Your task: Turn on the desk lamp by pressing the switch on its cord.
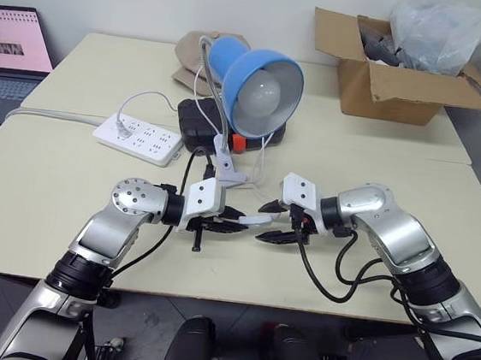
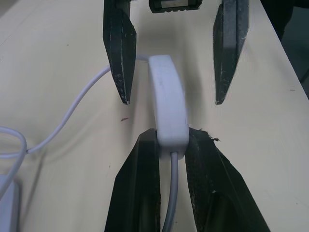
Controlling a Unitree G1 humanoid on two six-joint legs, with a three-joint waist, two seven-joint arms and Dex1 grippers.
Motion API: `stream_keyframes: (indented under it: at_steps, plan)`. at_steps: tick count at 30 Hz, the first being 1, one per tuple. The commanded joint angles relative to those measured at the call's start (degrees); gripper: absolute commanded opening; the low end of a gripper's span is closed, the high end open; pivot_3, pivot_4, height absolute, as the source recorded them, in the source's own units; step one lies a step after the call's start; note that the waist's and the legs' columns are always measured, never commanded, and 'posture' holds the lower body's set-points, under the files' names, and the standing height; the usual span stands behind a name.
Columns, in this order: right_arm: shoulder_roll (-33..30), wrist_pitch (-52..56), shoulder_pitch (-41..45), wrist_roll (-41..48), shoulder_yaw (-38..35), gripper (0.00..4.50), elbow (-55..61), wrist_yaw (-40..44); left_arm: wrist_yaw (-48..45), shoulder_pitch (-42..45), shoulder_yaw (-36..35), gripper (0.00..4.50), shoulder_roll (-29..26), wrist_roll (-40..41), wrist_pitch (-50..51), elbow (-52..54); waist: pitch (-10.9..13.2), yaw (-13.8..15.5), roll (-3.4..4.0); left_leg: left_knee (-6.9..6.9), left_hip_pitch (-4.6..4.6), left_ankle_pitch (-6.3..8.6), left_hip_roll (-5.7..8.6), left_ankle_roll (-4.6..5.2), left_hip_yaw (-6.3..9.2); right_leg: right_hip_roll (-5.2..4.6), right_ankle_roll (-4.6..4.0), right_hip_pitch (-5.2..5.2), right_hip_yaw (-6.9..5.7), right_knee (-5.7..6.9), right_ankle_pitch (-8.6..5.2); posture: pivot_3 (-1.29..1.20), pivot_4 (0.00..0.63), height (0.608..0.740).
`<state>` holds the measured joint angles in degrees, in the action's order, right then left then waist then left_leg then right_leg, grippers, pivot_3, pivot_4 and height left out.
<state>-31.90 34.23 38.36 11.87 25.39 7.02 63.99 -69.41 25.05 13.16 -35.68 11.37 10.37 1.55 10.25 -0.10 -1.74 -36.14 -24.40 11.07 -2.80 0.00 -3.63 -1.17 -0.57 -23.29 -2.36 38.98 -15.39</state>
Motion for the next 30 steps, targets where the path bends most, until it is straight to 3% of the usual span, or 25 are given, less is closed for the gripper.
stream_keyframes:
  at_steps: [1,7,20,22,23,30]
  plan:
    - [0.04,-0.67,1.28,-0.53,-1.28,2.00,0.10,-0.21,0.16,0.88,-0.63,0.41,0.34,0.68,-1.01,0.98,0.00,0.00,0.00,0.00,0.00,0.00,0.00,0.00,0.00,0.00,0.00,0.00,0.00,0.00,0.00,0.00,0.150,0.740]
    - [0.22,-1.45,1.49,-1.13,-1.12,0.76,-0.31,-0.23,0.23,0.96,-0.61,0.41,0.46,0.62,-1.09,0.93,0.00,0.00,0.00,0.00,0.00,0.00,0.00,0.00,0.00,0.00,0.00,0.00,0.00,0.00,0.00,0.00,0.150,0.740]
    - [0.58,-2.24,1.22,-0.99,-1.79,0.66,-0.15,1.40,0.09,1.19,-0.62,0.41,0.64,0.38,-1.53,0.52,0.00,0.00,0.00,0.00,0.00,0.00,0.00,0.00,0.00,0.00,0.00,0.00,0.00,0.00,0.00,0.00,0.150,0.740]
    - [0.77,-2.08,1.16,-0.65,-2.22,1.33,-0.16,1.39,0.04,1.19,-0.65,0.41,0.68,0.32,-1.59,0.48,0.00,0.00,0.00,0.00,0.00,0.00,0.00,0.00,0.00,0.00,0.00,0.00,0.00,0.00,0.00,0.00,0.150,0.740]
    - [0.88,-1.91,1.16,-0.35,-2.54,1.41,-0.12,1.38,0.03,1.19,-0.65,0.41,0.70,0.29,-1.61,0.46,0.00,0.00,0.00,0.00,0.00,0.00,0.00,0.00,0.00,0.00,0.00,0.00,0.00,0.00,0.00,0.00,0.150,0.740]
    - [1.16,-1.18,1.50,1.15,-4.95,3.04,1.27,1.52,0.39,1.23,-0.31,0.41,0.97,-0.13,-2.06,0.22,0.00,0.00,0.00,0.00,0.00,0.00,0.00,0.00,-0.01,0.00,0.00,0.00,0.00,0.00,0.00,0.00,0.150,0.740]
